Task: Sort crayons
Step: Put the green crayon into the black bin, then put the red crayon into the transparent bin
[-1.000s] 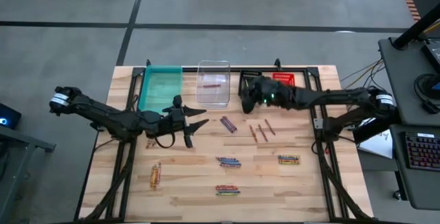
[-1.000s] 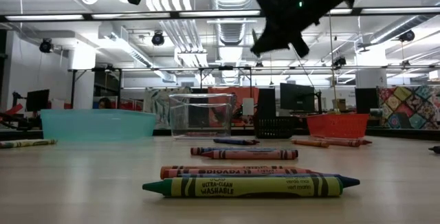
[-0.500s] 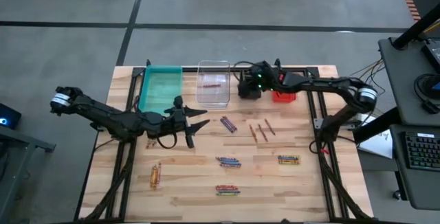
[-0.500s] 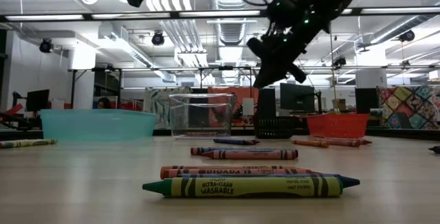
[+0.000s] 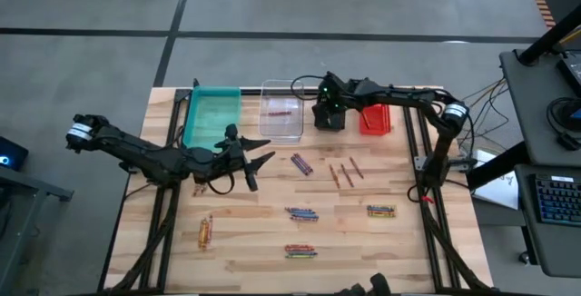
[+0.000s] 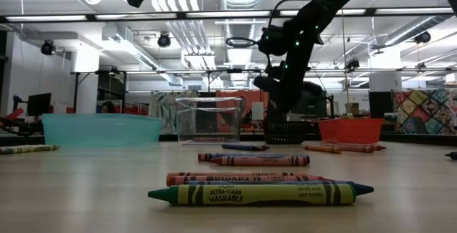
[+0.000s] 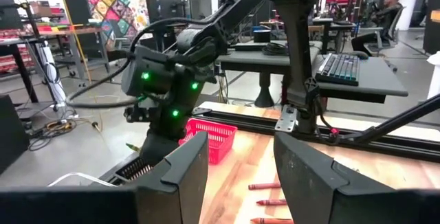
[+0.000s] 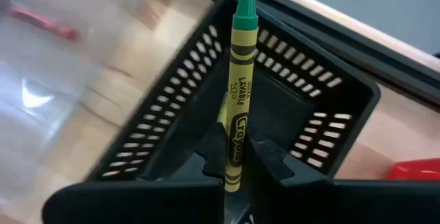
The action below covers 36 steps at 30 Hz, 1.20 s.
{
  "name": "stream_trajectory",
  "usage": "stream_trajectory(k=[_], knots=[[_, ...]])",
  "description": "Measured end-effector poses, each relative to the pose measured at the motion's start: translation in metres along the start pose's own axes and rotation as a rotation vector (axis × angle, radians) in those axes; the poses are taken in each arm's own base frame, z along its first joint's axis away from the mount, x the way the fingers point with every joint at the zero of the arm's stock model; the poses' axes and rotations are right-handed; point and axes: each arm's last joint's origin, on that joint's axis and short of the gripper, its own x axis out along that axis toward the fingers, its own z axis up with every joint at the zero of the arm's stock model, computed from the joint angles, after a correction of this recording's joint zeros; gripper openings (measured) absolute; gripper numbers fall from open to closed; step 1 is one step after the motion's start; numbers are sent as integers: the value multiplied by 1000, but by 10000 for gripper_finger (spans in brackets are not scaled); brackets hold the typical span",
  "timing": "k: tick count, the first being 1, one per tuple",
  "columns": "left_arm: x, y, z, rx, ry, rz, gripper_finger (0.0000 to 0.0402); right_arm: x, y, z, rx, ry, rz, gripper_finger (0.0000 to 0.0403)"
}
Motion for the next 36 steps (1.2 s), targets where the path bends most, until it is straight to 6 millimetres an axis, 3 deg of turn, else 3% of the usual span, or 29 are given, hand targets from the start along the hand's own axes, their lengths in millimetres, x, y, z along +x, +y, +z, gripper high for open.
stream_trajectory(k=[11,25,30,36], knots=[[0,0,0,6,3,0,149,18,-5,-4,4,60,-36,19],[0,0,-3,12,28,0,149,16,-5,-2,-18,55,-34,129],[0,0,-9,7,79,1,149,-10,0,5,-62,-1,9,137],[-1,1,-18,16,155,5,149,-66,16,1,-147,-107,109,126]])
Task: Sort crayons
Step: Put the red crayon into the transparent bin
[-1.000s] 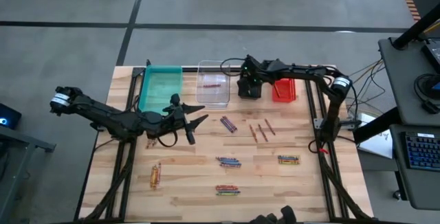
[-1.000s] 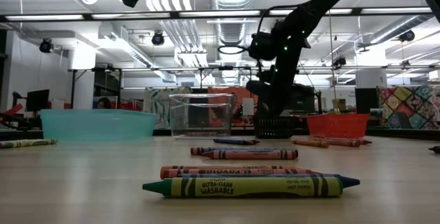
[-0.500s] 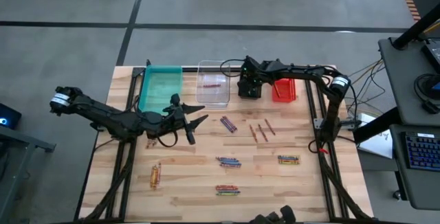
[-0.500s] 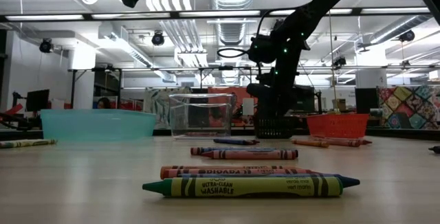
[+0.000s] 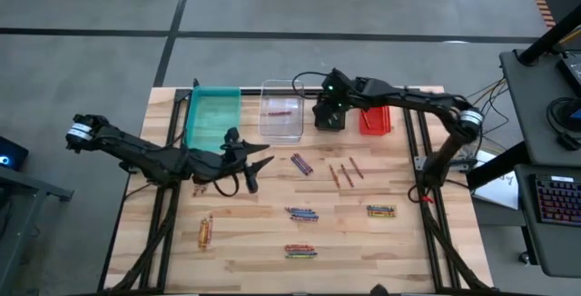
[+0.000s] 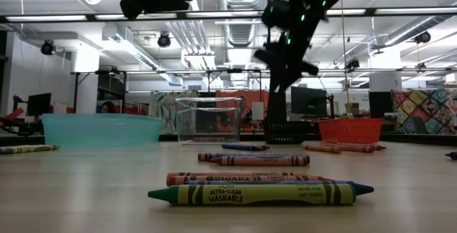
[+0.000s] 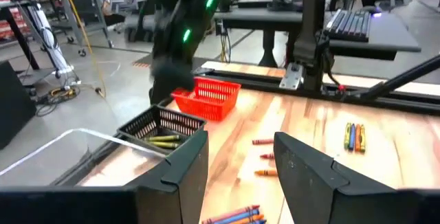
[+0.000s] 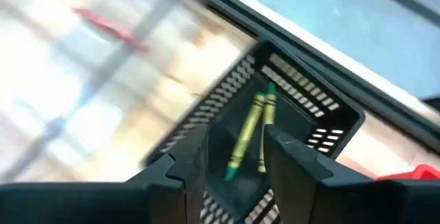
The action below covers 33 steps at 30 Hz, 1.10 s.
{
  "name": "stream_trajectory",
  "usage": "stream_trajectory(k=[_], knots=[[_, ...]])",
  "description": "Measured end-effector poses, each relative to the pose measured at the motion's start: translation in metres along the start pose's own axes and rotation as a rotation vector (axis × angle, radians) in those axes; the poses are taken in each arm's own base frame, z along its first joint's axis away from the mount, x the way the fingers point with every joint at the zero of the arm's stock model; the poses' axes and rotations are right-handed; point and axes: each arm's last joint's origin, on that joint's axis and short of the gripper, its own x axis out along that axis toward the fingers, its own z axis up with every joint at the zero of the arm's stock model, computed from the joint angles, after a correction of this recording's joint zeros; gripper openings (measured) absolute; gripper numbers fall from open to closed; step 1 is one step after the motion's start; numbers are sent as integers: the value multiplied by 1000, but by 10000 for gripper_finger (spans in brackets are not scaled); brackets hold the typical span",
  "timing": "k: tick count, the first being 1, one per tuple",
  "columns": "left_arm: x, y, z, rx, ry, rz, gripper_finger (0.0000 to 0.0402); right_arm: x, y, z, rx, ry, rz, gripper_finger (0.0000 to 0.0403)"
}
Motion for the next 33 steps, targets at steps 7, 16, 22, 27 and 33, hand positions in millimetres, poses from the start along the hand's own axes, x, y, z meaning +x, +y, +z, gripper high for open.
stream_trajectory(k=[7,16,22,27,33], knots=[[2,-1,-5,15,30,2,149,-62,35,-19,-108,-49,120,110],[9,-6,-14,29,61,5,149,-102,79,-62,-207,21,237,91],[11,-8,-14,14,48,4,149,-113,101,-88,-246,91,267,82],[11,-8,-11,10,24,1,149,-119,112,-106,-260,141,272,84],[11,-8,-9,12,2,-2,149,-111,107,-131,-251,252,183,92]])
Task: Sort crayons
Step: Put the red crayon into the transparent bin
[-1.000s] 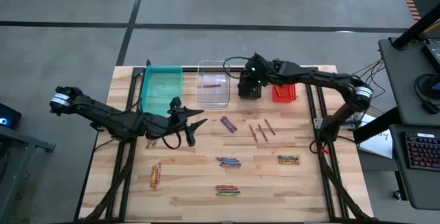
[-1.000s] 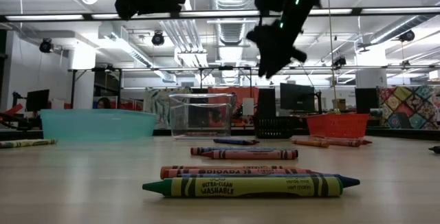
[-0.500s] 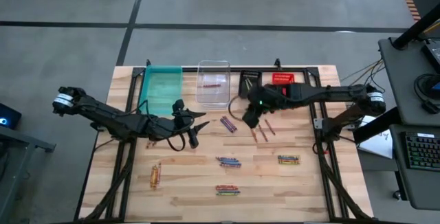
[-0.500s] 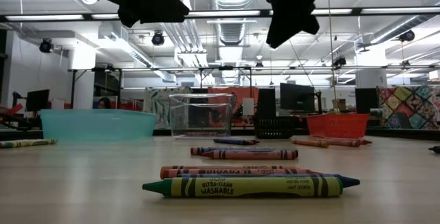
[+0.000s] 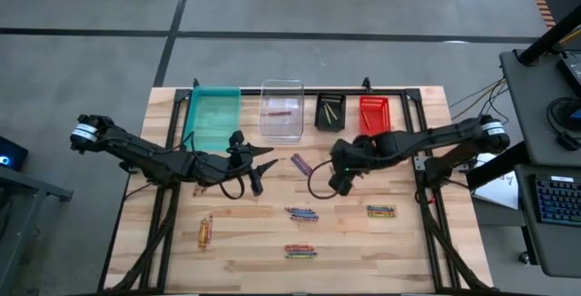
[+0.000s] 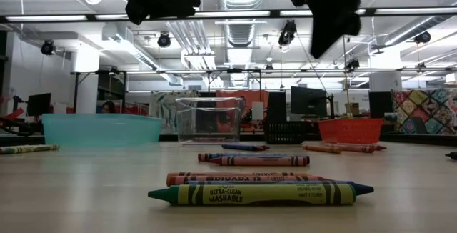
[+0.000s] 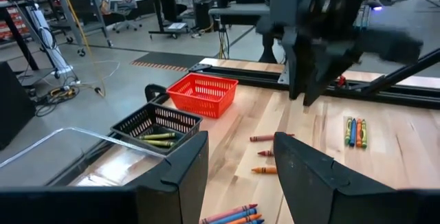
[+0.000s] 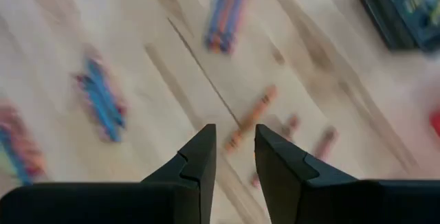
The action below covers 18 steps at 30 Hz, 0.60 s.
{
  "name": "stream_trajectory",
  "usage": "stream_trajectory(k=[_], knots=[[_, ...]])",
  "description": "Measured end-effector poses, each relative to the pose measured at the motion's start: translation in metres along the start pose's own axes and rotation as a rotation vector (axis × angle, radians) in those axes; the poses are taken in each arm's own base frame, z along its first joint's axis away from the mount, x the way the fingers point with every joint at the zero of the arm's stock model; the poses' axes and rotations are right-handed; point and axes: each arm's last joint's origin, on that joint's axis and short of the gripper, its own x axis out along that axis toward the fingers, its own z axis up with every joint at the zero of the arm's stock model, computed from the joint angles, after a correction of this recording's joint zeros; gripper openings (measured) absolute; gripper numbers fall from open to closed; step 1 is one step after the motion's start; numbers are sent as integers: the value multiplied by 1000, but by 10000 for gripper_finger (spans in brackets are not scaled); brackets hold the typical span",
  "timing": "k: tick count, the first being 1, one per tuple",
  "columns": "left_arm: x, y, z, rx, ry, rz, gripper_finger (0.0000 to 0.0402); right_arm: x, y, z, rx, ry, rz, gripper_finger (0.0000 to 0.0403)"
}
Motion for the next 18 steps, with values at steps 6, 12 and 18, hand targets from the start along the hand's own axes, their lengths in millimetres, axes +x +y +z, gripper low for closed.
stream_trajectory(k=[6,12,18], knots=[[0,0,1,-5,-9,0,149,24,-16,-23,77,123,-115,91],[0,0,5,8,-42,0,149,50,-41,-35,218,169,-218,83],[0,0,9,-6,-75,-1,149,71,-62,-39,287,183,-268,84]])
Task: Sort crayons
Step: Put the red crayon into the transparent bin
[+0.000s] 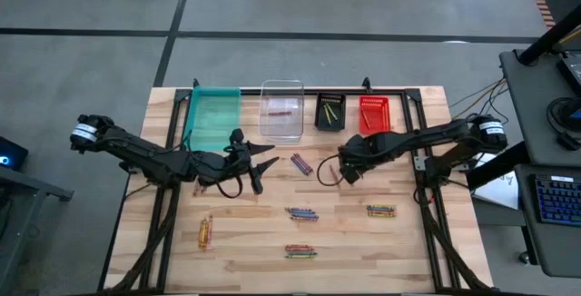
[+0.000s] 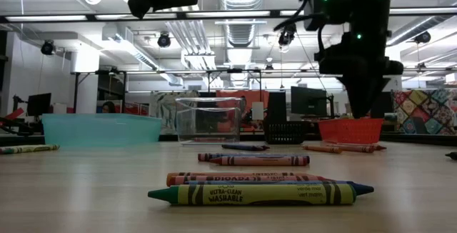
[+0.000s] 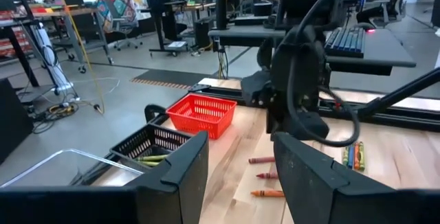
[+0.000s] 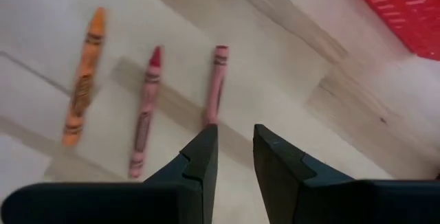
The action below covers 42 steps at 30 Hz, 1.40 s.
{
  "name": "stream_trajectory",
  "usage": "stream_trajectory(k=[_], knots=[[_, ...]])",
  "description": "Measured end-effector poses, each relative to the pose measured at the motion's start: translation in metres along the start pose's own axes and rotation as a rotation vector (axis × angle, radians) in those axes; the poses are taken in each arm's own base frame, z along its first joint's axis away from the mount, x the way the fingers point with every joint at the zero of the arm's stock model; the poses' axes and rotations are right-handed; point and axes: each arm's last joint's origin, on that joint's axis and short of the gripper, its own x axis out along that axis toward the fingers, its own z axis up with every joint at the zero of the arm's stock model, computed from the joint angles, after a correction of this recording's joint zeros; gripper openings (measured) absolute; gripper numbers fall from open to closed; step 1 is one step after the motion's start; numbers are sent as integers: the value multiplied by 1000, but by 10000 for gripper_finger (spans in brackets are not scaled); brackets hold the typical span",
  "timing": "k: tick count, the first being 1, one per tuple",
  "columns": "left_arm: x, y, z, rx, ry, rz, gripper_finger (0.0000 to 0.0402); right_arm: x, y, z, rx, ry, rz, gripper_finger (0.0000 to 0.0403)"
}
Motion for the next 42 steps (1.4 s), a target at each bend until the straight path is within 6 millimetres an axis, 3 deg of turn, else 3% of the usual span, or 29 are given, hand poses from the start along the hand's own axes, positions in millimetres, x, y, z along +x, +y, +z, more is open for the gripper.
stream_trajectory(k=[6,22,31,42], knots=[[0,0,0,0,1,0,149,10,1,7,10,-35,40,88],[1,0,-1,2,5,0,149,34,0,0,40,-43,53,84],[1,0,-2,8,12,0,149,58,8,0,3,10,-5,74],[1,0,-2,10,14,1,149,68,12,0,-23,48,-25,14]])
